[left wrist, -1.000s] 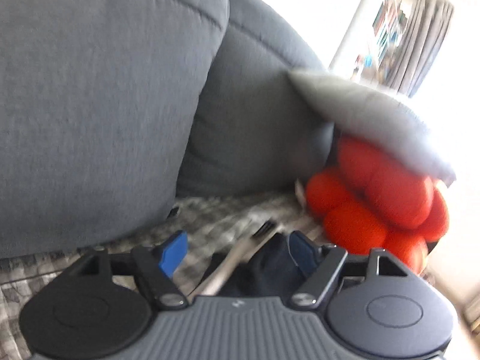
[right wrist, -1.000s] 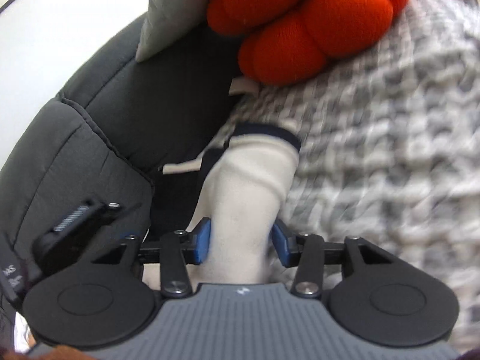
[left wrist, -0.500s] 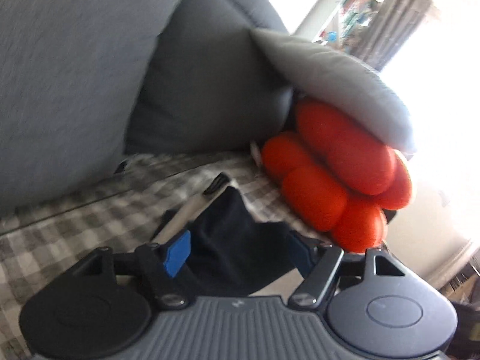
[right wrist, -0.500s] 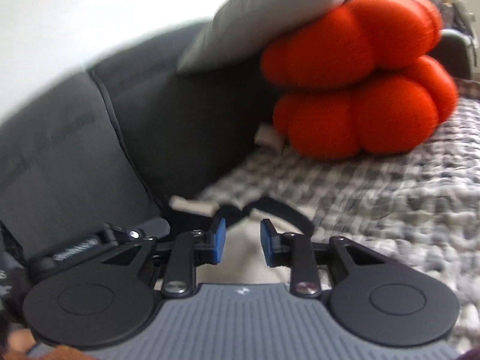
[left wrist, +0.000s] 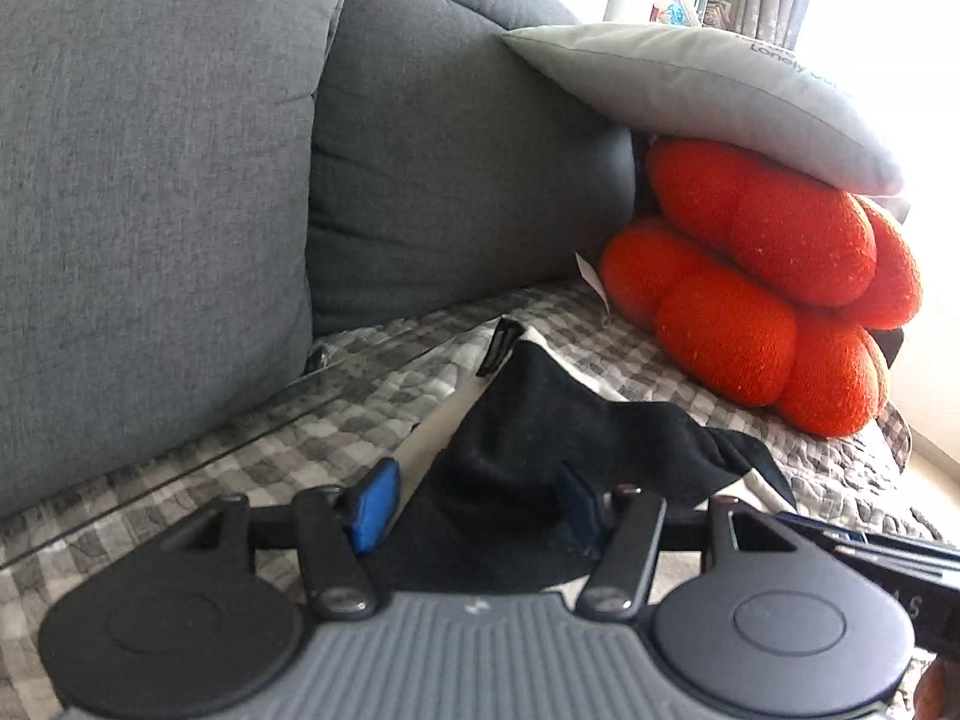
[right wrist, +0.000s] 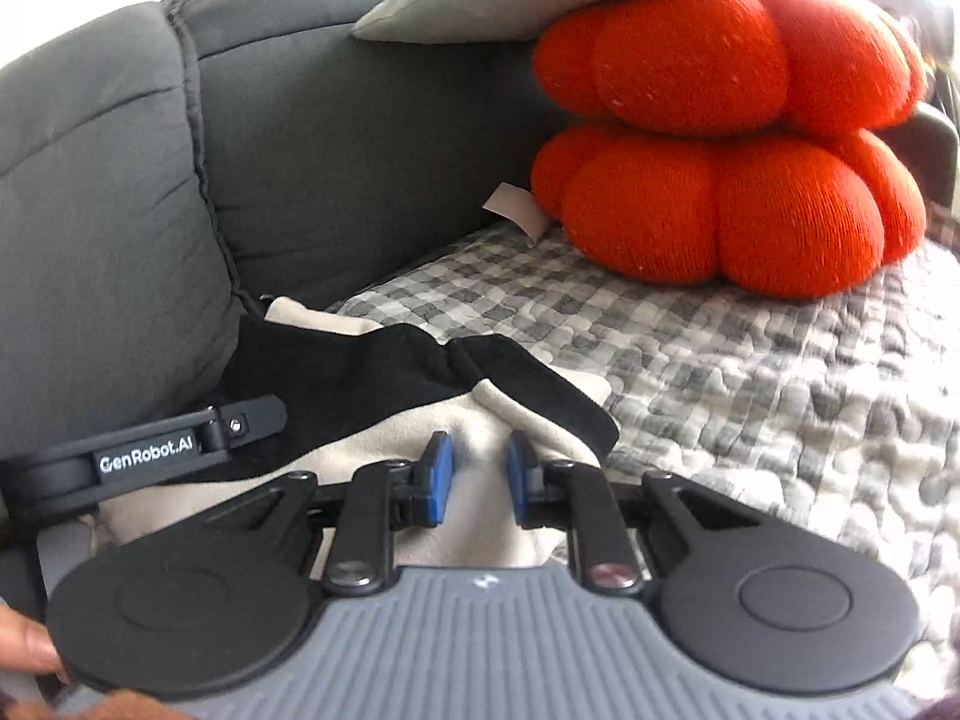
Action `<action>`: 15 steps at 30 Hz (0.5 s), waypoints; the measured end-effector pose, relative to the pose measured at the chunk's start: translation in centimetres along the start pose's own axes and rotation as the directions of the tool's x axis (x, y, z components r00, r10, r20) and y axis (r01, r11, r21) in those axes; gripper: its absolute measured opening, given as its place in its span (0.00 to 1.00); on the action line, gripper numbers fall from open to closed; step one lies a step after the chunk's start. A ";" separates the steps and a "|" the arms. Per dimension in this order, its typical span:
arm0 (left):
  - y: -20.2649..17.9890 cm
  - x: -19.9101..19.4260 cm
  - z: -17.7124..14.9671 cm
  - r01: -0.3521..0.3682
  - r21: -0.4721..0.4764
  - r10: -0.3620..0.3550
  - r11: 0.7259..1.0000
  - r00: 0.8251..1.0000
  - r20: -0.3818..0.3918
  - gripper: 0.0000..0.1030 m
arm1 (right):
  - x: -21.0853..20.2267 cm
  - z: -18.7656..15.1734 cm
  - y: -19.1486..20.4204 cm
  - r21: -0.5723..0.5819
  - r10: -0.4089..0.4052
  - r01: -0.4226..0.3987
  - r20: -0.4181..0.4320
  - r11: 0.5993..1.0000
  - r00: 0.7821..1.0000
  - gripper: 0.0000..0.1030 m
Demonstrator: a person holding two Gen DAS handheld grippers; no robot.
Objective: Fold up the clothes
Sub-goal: 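Lower the bundle onto the bed and open both tools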
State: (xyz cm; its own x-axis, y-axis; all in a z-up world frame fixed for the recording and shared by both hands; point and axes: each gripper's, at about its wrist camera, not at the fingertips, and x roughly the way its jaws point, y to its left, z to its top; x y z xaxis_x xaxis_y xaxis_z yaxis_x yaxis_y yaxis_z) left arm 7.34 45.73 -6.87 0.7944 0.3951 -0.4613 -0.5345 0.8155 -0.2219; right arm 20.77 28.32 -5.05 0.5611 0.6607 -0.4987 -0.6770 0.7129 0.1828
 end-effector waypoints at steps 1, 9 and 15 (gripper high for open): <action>-0.1 -0.1 0.0 -0.002 0.009 0.002 1.000 1.000 0.005 0.57 | 0.0 0.3 0.0 0.006 0.007 -0.007 0.000 1.000 1.000 0.22; -0.4 0.5 -0.1 0.000 0.021 0.000 1.000 1.000 0.008 0.58 | 2.0 6.1 1.9 0.059 0.220 -0.215 -0.100 0.975 0.970 0.31; -0.4 0.4 0.0 0.006 0.025 -0.006 1.000 1.000 0.003 0.58 | 7.9 7.3 4.3 0.055 0.303 -0.300 -0.301 0.952 0.904 0.29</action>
State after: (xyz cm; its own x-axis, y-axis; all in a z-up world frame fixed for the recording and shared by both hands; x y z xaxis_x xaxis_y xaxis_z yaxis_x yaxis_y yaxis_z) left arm 7.89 45.55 -6.93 0.7984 0.3919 -0.4571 -0.5227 0.8279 -0.2032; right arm 25.79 38.34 -2.04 0.1591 0.7424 -0.6508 -0.7873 0.4932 0.3701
